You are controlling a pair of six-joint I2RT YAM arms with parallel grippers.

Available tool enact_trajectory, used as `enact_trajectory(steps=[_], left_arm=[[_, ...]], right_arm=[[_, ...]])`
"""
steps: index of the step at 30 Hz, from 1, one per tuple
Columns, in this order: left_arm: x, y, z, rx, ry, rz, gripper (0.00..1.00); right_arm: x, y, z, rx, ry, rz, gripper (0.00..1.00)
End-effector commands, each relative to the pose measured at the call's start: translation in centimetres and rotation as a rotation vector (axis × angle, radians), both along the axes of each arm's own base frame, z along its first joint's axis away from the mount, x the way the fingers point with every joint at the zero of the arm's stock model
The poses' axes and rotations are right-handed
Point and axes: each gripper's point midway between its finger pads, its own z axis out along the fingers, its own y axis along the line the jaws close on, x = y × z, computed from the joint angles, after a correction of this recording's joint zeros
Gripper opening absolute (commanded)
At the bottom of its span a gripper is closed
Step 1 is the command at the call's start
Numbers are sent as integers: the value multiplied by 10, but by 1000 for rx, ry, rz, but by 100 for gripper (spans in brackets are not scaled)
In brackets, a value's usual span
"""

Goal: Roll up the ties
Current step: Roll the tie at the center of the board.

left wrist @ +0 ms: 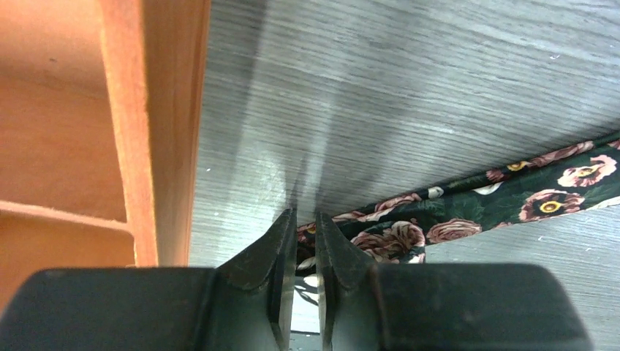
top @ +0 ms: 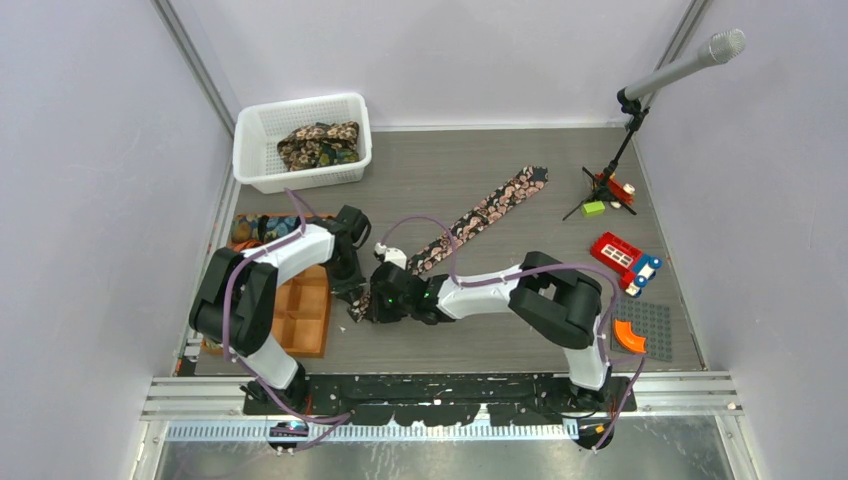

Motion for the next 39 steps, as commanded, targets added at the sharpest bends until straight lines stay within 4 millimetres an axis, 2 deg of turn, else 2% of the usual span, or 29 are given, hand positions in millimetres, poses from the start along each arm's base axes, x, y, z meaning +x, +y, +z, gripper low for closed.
enact_trajectory(steps=[1,6,14,17,18,19,22,23,26,29,35,39], left_arm=[[6,5,24,35,-46,-3,20],[10,12,48,38,-145,3,26],[0,23,84,-5,-326,1,35],[-4,29,95,-23,-419,8,44],[-5,31,99,-25,-454,10,48],[-5,33,102,-29,-486,11,57],[-4,34,108,-55,-563,0,97],[-5,35,109,-56,-580,9,99],[-10,39,109,-56,-580,27,100],[-17,32,112,-104,-566,7,99],[-40,18,108,-231,-534,40,77],[-55,11,97,-296,-497,74,72]], right_arm=[[-3,-14,27,-5,-67,30,20],[-8,-24,45,-16,-92,70,23],[-4,-40,76,-34,-162,101,29],[-4,-44,83,-27,-176,109,29],[-4,-44,83,-29,-179,113,29],[-4,-45,84,-29,-184,116,29],[1,-48,85,-36,-189,112,30],[2,-49,85,-37,-189,111,30],[6,-50,89,-43,-197,110,30],[13,-52,93,-49,-204,103,30],[38,-51,114,-28,-202,80,30],[55,-47,126,-14,-193,79,30]])
